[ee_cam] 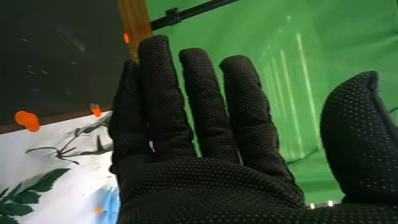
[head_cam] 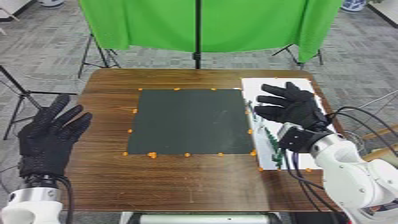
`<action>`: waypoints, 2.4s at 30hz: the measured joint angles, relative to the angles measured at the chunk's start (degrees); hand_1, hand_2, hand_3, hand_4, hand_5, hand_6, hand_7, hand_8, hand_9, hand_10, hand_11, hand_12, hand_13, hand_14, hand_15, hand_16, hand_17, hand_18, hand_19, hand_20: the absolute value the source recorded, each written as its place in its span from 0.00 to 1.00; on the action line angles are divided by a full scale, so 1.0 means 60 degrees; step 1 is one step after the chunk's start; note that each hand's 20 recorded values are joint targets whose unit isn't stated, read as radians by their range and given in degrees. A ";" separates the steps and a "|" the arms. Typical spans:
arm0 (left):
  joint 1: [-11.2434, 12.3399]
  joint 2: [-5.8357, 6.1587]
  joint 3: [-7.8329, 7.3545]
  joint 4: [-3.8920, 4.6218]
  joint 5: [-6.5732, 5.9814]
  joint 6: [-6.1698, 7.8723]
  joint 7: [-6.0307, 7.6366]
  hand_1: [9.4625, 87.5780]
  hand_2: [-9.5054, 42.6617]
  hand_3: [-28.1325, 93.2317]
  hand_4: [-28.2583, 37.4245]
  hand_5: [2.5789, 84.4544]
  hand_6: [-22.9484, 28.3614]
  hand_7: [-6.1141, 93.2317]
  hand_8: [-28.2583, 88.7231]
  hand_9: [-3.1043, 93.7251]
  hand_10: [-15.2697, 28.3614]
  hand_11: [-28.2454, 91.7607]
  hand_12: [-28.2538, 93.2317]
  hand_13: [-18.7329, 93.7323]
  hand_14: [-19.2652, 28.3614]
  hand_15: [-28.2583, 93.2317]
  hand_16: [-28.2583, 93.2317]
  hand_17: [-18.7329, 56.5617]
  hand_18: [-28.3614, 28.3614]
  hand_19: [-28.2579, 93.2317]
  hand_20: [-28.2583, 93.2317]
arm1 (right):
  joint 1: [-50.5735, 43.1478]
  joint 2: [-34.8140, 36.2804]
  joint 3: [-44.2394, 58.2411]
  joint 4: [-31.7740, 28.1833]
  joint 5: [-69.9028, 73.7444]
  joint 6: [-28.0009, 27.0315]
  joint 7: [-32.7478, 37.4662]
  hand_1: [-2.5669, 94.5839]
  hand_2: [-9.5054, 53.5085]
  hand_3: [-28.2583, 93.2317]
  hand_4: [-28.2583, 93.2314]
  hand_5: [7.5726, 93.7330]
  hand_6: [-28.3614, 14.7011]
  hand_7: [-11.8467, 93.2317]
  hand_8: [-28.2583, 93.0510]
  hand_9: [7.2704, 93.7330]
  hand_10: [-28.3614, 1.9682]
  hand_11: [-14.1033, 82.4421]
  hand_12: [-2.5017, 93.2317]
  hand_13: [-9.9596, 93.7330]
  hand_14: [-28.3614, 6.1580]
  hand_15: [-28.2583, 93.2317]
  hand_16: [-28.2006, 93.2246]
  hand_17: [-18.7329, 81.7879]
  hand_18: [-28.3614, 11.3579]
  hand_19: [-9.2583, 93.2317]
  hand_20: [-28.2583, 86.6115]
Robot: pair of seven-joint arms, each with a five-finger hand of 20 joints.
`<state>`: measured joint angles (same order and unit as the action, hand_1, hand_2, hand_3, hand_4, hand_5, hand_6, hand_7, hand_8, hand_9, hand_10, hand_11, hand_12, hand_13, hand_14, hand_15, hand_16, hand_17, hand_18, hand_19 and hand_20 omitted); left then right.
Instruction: Arrange flowers
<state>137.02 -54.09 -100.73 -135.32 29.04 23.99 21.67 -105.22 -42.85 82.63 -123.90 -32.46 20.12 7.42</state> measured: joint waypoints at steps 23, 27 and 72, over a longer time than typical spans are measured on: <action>0.0078 0.0131 0.0021 0.0008 -0.0044 0.0001 0.0289 0.13 0.35 0.87 0.00 0.39 0.62 0.19 0.16 0.34 0.79 0.45 0.32 0.38 0.96 0.64 0.15 0.14 0.89 0.68 0.27 | 0.0083 0.0177 -0.0160 -0.0300 -0.1721 0.0233 0.0932 0.22 0.27 0.87 0.02 0.51 0.52 0.28 0.13 0.59 0.30 0.47 0.20 0.60 0.37 0.78 0.32 0.37 0.18 0.84 0.44; 0.0078 0.0180 0.0024 0.0013 -0.0057 0.0000 0.0322 0.14 0.35 0.87 0.00 0.39 0.62 0.19 0.16 0.34 0.79 0.45 0.32 0.38 0.96 0.64 0.15 0.14 0.89 0.68 0.27 | -0.0211 0.0175 0.0117 -0.0689 -0.3759 0.0226 0.2132 0.22 0.27 0.86 0.03 0.53 0.51 0.29 0.13 0.62 0.29 0.53 0.21 0.63 0.38 0.81 0.32 0.39 0.16 0.87 0.44; 0.0133 0.0351 -0.0129 0.0027 -0.0100 0.0005 0.0447 0.14 0.35 0.87 0.00 0.39 0.62 0.19 0.16 0.34 0.80 0.45 0.32 0.38 0.97 0.64 0.16 0.17 0.92 0.75 0.30 | 0.0993 0.0265 -0.1864 -0.1704 -1.2118 -0.4476 1.0321 0.32 0.16 0.79 0.07 0.66 0.39 0.53 0.13 0.76 0.28 0.72 0.27 0.83 0.50 0.87 0.40 0.71 0.15 1.00 0.52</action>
<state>137.82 -51.98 -101.50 -135.16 28.43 24.02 24.36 -99.26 -41.26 71.45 -134.13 -105.17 -6.74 69.34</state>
